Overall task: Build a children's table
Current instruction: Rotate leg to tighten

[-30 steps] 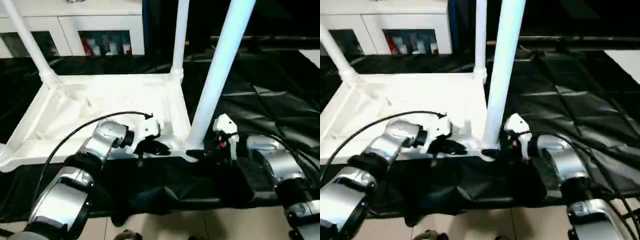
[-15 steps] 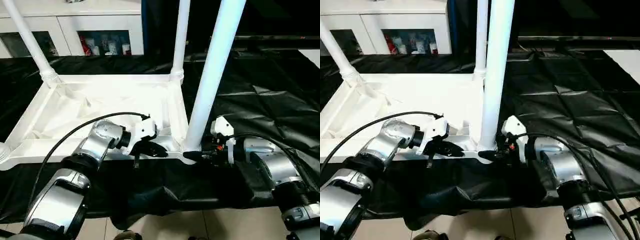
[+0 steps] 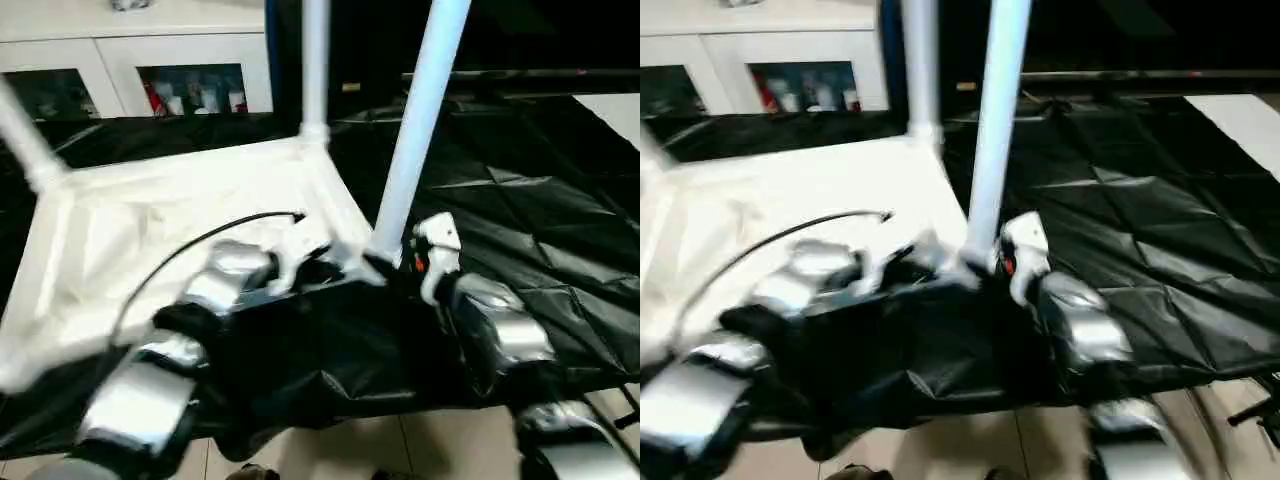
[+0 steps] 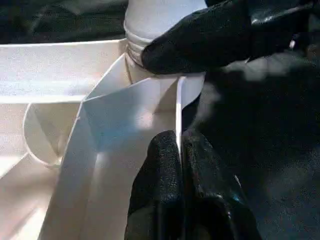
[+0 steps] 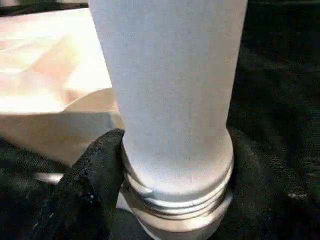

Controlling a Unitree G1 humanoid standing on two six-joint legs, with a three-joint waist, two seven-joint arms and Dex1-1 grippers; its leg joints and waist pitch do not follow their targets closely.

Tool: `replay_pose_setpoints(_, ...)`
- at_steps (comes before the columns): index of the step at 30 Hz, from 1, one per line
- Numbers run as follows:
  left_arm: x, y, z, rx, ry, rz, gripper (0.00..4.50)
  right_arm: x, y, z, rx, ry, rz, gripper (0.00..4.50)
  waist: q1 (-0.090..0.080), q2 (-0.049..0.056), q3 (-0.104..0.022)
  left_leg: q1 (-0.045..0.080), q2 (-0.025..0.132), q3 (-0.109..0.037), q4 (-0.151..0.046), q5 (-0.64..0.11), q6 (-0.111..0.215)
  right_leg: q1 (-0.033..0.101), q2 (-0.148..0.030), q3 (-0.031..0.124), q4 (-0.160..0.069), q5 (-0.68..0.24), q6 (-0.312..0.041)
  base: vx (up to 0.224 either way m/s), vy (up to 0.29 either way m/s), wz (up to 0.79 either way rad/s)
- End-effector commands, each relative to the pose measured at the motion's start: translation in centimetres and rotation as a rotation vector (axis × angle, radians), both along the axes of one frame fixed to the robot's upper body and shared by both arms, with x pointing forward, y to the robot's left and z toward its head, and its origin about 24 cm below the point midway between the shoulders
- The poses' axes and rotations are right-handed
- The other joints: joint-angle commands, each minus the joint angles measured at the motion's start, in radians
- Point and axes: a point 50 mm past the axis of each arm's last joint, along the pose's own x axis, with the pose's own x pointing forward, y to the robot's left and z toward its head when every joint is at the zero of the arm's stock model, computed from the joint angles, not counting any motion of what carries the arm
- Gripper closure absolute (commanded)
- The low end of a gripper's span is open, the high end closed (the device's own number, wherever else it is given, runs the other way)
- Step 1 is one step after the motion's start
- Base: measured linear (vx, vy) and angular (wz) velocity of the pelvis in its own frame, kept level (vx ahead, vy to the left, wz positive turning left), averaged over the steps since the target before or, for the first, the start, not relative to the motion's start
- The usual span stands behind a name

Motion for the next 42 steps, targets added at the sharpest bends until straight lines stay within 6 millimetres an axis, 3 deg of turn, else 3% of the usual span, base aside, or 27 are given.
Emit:
replay_pose_setpoints(1, 0.8, -0.9, 0.7, -0.041, -0.022, 0.127, 4.50, 0.1, 1.0, -1.5, 0.011, 0.085, -0.101, 1.76, -0.003, -0.007, -0.075, 0.030, 0.073, -0.055, -0.081, -0.348, -0.022, 0.030, -0.079, 0.044, -0.079, -0.393, -0.214, 0.000, 0.000, 0.00)
replay_pose_setpoints(4, 0.5, -2.2, 0.7, -0.039, -0.033, 0.078, 4.50, 0.3, 3.2, -0.8, 0.023, 0.052, -0.025, 1.76, -0.002, -0.009, -0.078, 0.028, 0.073, -0.051, -0.078, -0.314, 0.005, 0.036, -0.079, 0.045, -0.077, -0.336, -0.221, 0.000, 0.000, 0.00)
replay_pose_setpoints(6, 0.3, -2.3, 0.6, -0.039, -0.031, 0.049, 4.50, 0.4, 4.0, -0.1, 0.040, 0.009, 0.047, 1.20, 0.001, -0.013, -0.080, 0.024, 0.073, -0.049, -0.077, -0.286, 0.029, 0.040, -0.080, 0.045, -0.073, -0.306, -0.226, 0.000, 0.000, 0.00)
replay_pose_setpoints(10, 0.1, -1.1, 0.3, -0.031, -0.015, 0.006, 4.50, 0.0, 4.0, 0.3, 0.007, -0.045, 0.187, 0.84, 0.002, -0.019, -0.077, 0.020, 0.074, -0.049, -0.075, -0.261, 0.059, 0.045, -0.083, 0.043, -0.073, -0.329, -0.225, 0.000, 0.000, 0.00)
replay_pose_setpoints(11, 0.0, -0.8, 0.2, -0.028, -0.015, -0.004, 4.50, -0.1, 3.9, 0.3, 0.004, -0.052, 0.205, 0.84, 0.002, -0.025, -0.077, 0.019, 0.075, -0.049, -0.074, -0.261, 0.062, 0.045, -0.083, 0.042, -0.073, -0.344, -0.224, 0.000, 0.000, 0.00)
replay_pose_setpoints(12, 0.0, -0.6, 0.2, -0.025, -0.015, -0.017, 4.50, -0.2, 3.7, 0.3, 0.000, -0.059, 0.221, 0.84, 0.002, -0.023, -0.076, 0.018, 0.075, -0.050, -0.074, -0.261, 0.063, 0.045, -0.084, 0.042, -0.073, -0.353, -0.223, 0.000, 0.000, 0.00)
replay_pose_setpoints(15, -0.6, 0.6, -0.1, -0.013, -0.004, -0.107, 4.50, -0.5, 2.1, 0.7, -0.019, -0.090, 0.303, 0.84, 0.002, -0.033, -0.074, 0.020, 0.077, -0.049, -0.075, -0.272, 0.063, 0.043, -0.082, 0.041, -0.077, -0.396, -0.208, 0.000, 0.000, 0.00)
replay_pose_setpoints(16, -0.8, 1.0, -0.2, -0.013, -0.003, -0.143, 4.50, -0.7, 1.6, 0.8, -0.022, -0.097, 0.324, 0.84, 0.007, -0.025, -0.074, 0.019, 0.083, -0.051, -0.078, -0.266, 0.063, 0.043, -0.082, 0.043, -0.072, -0.389, -0.208, 0.000, 0.000, 0.00)
replay_pose_setpoints(17, -1.2, 1.4, -0.2, -0.009, 0.003, -0.195, 4.50, -0.8, 0.9, 1.0, -0.033, -0.103, 0.356, 0.84, 0.005, -0.031, -0.075, 0.018, 0.083, -0.049, -0.078, -0.264, 0.064, 0.042, -0.079, 0.042, -0.070, -0.380, -0.212, 0.000, 0.000, 0.00)
replay_pose_setpoints(20, -2.3, 2.7, -0.4, 0.002, 0.053, -0.327, 4.50, -1.5, -0.9, 1.3, -0.075, -0.103, 0.464, 0.84, 0.018, -0.028, -0.073, 0.021, 0.088, -0.044, -0.077, -0.257, 0.065, 0.040, -0.080, 0.043, -0.064, -0.364, -0.228, 0.000, 0.000, 0.00)
replay_pose_setpoints(25, -3.4, 4.3, -0.5, 0.027, 0.097, -0.442, 4.50, -2.5, -2.8, 1.7, -0.125, -0.062, 0.628, 0.84, 0.039, -0.028, -0.071, 0.028, 0.093, -0.044, -0.081, -0.283, 0.039, 0.033, -0.084, 0.047, -0.066, -0.403, -0.214, 0.000, 0.000, 0.00)
replay_pose_setpoints(30, -3.8, 5.0, -0.4, 0.028, 0.112, -0.462, 4.50, -2.8, -3.4, 1.9, -0.153, -0.030, 0.711, 0.84, 0.045, -0.033, -0.071, 0.030, 0.093, -0.046, -0.084, -0.296, 0.011, 0.032, -0.085, 0.049, -0.063, -0.400, -0.215, 0.000, 0.000, 0.00)
replay_pose_setpoints(31, -3.8, 5.0, -0.4, 0.028, 0.112, -0.463, 4.50, -2.8, -3.4, 1.9, -0.154, -0.028, 0.717, 0.84, 0.045, -0.041, -0.072, 0.029, 0.092, -0.045, -0.083, -0.290, 0.013, 0.033, -0.085, 0.049, -0.062, -0.392, -0.216, 0.000, 0.000, 0.00)
replay_pose_setpoints(33, -3.8, 5.1, -0.3, 0.026, 0.107, -0.460, 4.50, -2.7, -3.4, 2.0, -0.149, -0.027, 0.718, 1.09, 0.047, -0.037, -0.072, 0.028, 0.091, -0.044, -0.082, -0.276, 0.017, 0.032, -0.085, 0.050, -0.061, -0.388, -0.216, 0.000, 0.000, 0.00)
replay_pose_setpoints(42, -3.7, 4.9, 0.1, 0.011, 0.097, -0.455, 4.50, -2.9, -3.0, 1.7, -0.101, -0.010, 0.724, 1.64, 0.047, -0.037, -0.073, 0.028, 0.090, -0.045, -0.080, -0.266, 0.018, 0.034, -0.084, 0.049, -0.061, -0.384, -0.216, 0.000, 0.000, 0.00)
